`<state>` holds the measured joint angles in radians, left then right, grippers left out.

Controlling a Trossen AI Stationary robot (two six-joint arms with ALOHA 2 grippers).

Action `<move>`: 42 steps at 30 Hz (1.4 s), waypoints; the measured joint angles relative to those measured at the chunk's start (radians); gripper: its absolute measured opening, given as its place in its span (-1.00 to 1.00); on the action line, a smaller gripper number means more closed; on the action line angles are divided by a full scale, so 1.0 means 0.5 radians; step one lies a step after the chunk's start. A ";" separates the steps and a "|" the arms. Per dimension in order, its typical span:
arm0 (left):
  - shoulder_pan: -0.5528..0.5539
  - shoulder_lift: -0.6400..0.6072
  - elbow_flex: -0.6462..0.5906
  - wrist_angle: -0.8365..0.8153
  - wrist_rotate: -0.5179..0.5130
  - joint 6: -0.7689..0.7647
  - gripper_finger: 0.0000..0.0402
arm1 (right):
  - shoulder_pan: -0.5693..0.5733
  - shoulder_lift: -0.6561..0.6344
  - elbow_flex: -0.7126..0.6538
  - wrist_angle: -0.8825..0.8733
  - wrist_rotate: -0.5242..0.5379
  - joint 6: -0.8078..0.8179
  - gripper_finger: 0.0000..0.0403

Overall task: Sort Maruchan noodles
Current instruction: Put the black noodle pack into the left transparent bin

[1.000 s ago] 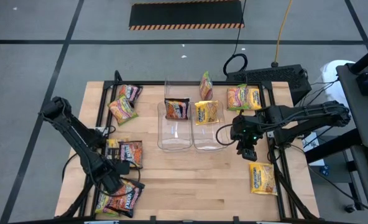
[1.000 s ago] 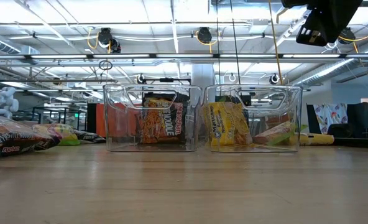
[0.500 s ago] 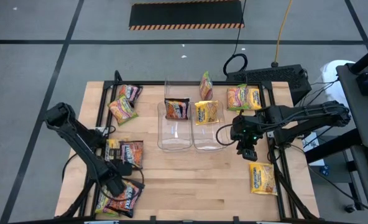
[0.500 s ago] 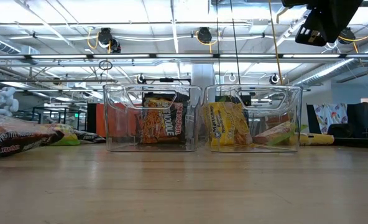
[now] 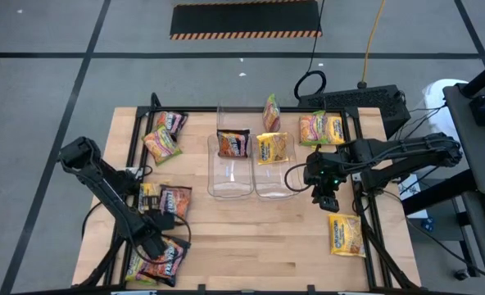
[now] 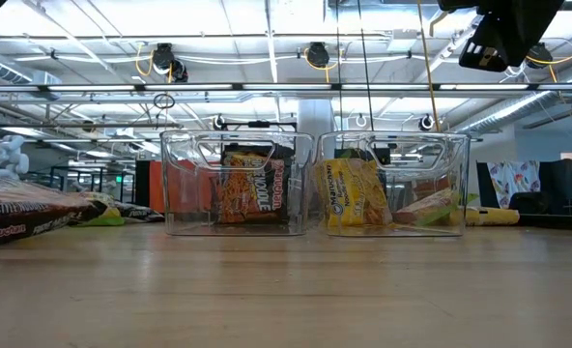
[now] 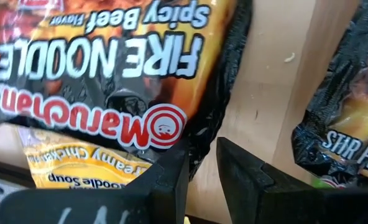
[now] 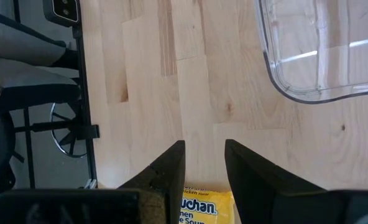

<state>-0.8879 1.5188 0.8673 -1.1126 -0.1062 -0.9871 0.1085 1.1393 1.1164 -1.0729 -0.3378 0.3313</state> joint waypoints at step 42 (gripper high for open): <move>0.167 -0.561 0.188 -0.109 -0.158 -0.876 -1.00 | 0.000 0.000 0.000 0.232 0.000 -0.009 -0.59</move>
<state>-0.8041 1.2381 0.9615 -1.1673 -0.1853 -1.4253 0.1085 1.1393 1.1164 -0.9570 -0.3378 0.3270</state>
